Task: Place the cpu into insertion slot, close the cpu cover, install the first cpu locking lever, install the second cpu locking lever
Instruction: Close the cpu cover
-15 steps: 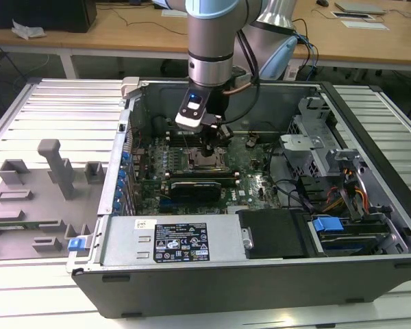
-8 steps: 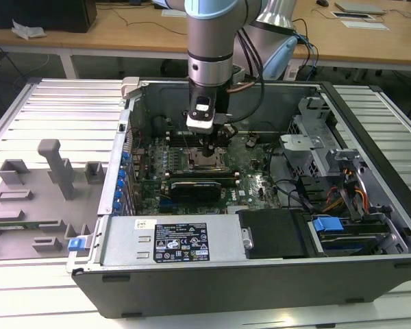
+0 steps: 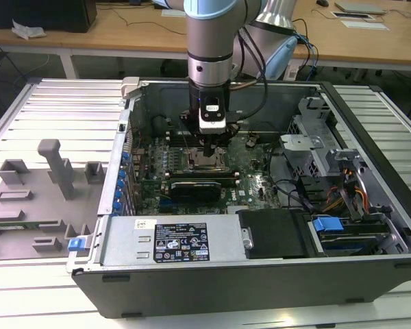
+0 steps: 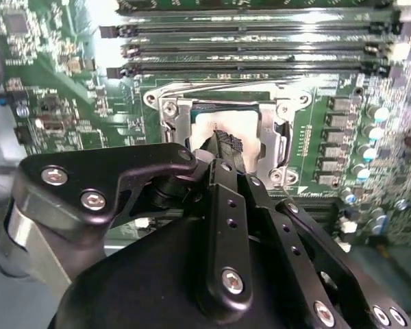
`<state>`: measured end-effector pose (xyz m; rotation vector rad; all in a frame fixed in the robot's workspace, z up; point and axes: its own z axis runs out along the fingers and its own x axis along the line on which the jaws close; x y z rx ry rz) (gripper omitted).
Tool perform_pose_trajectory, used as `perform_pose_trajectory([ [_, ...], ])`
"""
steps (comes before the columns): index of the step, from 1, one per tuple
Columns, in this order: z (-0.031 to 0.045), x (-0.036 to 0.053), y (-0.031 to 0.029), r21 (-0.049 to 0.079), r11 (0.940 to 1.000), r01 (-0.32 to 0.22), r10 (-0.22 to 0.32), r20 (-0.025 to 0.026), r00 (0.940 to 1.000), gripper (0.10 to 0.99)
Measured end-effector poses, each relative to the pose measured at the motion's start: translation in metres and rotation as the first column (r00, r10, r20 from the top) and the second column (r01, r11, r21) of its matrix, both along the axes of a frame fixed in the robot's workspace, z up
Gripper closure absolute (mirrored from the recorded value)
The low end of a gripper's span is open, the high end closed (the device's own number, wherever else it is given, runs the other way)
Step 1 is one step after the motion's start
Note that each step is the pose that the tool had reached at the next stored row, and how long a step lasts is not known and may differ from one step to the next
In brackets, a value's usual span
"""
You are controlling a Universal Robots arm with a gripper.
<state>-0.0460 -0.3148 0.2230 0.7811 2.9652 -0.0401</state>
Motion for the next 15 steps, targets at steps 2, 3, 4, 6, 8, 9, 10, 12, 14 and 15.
perform_pose_trajectory([
  [2, 0.0000, 0.0000, 0.0000, -0.002, 0.9989, -0.046, 0.046, 0.0000, 0.9989, 0.980],
  [3, 0.0000, 0.0000, 0.0000, -0.005, 0.9962, -0.087, 0.087, -0.0002, 0.9962, 0.980],
  [4, 0.0000, 0.0000, 0.0000, -0.006, 0.9927, -0.120, 0.120, -0.0004, 0.9927, 0.980],
  [6, 0.0000, 0.0000, 0.0000, -0.009, 0.9830, -0.183, 0.183, -0.0008, 0.9831, 0.980],
  [8, 0.0001, 0.0000, 0.0000, -0.009, 0.9748, -0.223, 0.223, -0.0009, 0.9748, 0.980],
  [9, 0.0000, 0.0000, 0.0000, -0.009, 0.9707, -0.240, 0.240, -0.0008, 0.9707, 0.980],
  [10, 0.0000, -0.0001, 0.0000, -0.009, 0.9645, -0.264, 0.264, -0.0009, 0.9645, 0.980],
  [12, -0.0001, 0.0000, 0.0001, -0.009, 0.9602, -0.279, 0.279, -0.0007, 0.9603, 0.980],
  [14, -0.0002, 0.0001, 0.0000, -0.007, 0.9599, -0.280, 0.280, -0.0066, 0.9599, 0.980],
  [15, -0.0004, 0.0003, -0.0002, 0.006, 0.9594, -0.282, 0.282, -0.0313, 0.9589, 0.980],
])
